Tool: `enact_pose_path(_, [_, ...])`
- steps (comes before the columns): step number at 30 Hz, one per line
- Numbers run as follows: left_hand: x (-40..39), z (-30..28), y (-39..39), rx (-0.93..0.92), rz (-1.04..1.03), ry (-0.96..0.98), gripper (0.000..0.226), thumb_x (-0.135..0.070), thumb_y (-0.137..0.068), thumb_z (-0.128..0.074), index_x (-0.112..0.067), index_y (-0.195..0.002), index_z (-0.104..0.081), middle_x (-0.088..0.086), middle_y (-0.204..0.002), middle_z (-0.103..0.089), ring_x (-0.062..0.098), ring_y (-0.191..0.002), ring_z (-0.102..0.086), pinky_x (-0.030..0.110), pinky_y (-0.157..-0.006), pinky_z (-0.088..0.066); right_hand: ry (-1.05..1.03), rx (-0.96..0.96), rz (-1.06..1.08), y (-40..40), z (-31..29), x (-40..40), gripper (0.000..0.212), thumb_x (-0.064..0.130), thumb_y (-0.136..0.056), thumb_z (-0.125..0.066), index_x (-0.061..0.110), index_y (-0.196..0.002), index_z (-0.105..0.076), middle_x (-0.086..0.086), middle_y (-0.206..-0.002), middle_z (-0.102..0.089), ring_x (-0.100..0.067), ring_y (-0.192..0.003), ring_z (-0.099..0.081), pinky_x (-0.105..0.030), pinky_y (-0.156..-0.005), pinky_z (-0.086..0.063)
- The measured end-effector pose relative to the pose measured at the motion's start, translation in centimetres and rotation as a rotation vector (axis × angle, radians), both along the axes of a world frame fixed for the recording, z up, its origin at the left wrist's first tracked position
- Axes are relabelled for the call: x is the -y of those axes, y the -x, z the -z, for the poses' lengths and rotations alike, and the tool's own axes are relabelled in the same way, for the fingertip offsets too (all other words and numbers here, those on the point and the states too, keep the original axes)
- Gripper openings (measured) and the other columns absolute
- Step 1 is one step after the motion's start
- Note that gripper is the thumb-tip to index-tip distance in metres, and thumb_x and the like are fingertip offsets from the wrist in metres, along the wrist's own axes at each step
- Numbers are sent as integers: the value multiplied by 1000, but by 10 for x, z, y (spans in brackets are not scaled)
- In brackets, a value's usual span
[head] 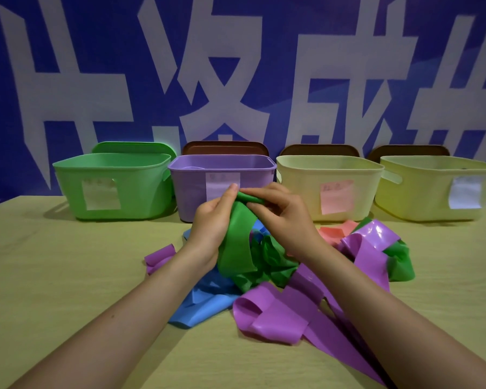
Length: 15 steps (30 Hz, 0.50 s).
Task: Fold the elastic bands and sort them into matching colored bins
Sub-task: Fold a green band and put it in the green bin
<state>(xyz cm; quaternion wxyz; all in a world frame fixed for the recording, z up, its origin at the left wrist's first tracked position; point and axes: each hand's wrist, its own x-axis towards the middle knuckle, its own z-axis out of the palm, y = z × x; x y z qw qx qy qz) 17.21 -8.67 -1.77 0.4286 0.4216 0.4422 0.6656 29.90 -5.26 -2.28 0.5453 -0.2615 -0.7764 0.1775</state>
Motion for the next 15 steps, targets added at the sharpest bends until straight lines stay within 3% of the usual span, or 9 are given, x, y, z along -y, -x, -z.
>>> enact_pose_path(3, [-2,0,2,2,-8,-31,26,-34,-94,-56,-14,-86,-70,8,-78,-72,20,-73,-67,31,-72,-53,137,-55,-82,1,-2,4,29,2,-91,-56,12,-115,-68,-5,-90,-61,1,-75,-55,-11,-71,-42])
enact_pose_path(6, [-4,2,4,-43,-15,-54,25,-33,-95,-54,-16,-85,-70,4,-73,-73,17,-68,-68,27,-66,-53,406,-226,-194,4,-4,8,26,6,-96,-51,6,-119,-64,1,-83,-64,4,-62,-57,-10,-60,-44])
enact_pose_path(8, [-4,2,5,-68,-21,-78,26,-32,-96,-53,-16,-83,-69,2,-69,-71,15,-64,-66,26,-61,-51,563,-296,-240,7,-3,6,28,13,-95,-55,7,-122,-61,-3,-81,-62,-4,-58,-56,-15,-57,-46])
enact_pose_path(11, [-4,2,6,-108,-32,-111,26,-29,-97,-52,-16,-81,-68,1,-66,-70,12,-59,-64,22,-55,-50,697,-365,-290,7,-3,2,17,13,-91,-62,5,-105,-67,-9,-76,-61,-14,-62,-55,-24,-64,-50])
enact_pose_path(15, [-5,4,7,-135,-5,-120,26,-25,-97,-51,-14,-82,-68,2,-68,-70,11,-60,-63,22,-56,-50,739,-413,-322,5,-6,2,8,4,-88,-62,3,-95,-65,-8,-78,-66,-12,-60,-64,-19,-59,-53])
